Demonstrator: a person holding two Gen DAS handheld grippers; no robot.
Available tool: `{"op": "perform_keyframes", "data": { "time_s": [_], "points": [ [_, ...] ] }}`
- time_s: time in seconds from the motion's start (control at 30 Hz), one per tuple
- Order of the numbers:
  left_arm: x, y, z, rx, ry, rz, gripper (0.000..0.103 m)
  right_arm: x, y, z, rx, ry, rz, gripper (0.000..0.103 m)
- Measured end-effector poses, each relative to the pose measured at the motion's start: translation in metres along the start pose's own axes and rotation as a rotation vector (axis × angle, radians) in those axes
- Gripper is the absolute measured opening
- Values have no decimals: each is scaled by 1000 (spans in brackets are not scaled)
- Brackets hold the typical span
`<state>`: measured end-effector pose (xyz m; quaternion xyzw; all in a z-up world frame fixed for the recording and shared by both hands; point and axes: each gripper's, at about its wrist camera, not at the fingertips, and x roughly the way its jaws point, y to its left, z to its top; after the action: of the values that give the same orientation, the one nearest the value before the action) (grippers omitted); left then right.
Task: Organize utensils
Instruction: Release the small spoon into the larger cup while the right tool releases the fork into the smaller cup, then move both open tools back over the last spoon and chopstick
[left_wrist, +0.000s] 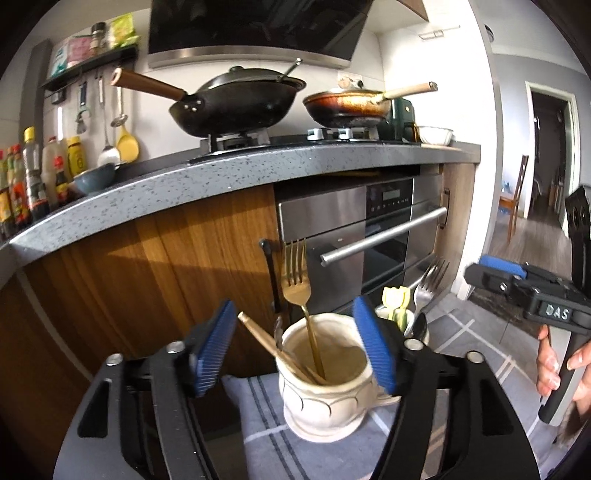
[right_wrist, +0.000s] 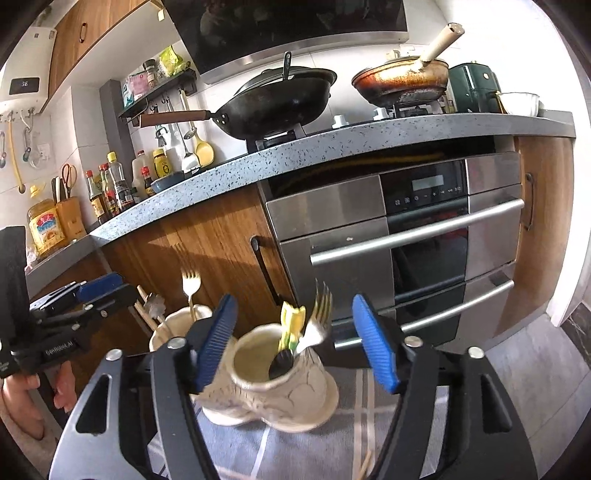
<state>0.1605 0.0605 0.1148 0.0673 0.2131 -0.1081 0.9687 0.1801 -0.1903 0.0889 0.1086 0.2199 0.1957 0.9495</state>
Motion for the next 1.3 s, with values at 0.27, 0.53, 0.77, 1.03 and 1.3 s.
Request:
{"op": "perform_keyframes", "data": {
  "time_s": [0.27,0.53,0.77,1.03,1.3],
  "points": [
    [-31,2,-23,-95,9,41,91,-37,-15,-24,17,37,-32,90],
    [-28,-17,-75,-150,124,84,93,-56,-44,-65,25,113,-127,91],
    [-5,-40,-124,-190,267,22,93,-46,-72,-99,36,214,-161,86],
    [6,-62,-143,-156,322,-29,93,-16,-88,-125,49,356,-133,45],
    [12,-70,-145,-138,335,-44,93,6,-82,-133,3,446,-105,27]
  ]
}}
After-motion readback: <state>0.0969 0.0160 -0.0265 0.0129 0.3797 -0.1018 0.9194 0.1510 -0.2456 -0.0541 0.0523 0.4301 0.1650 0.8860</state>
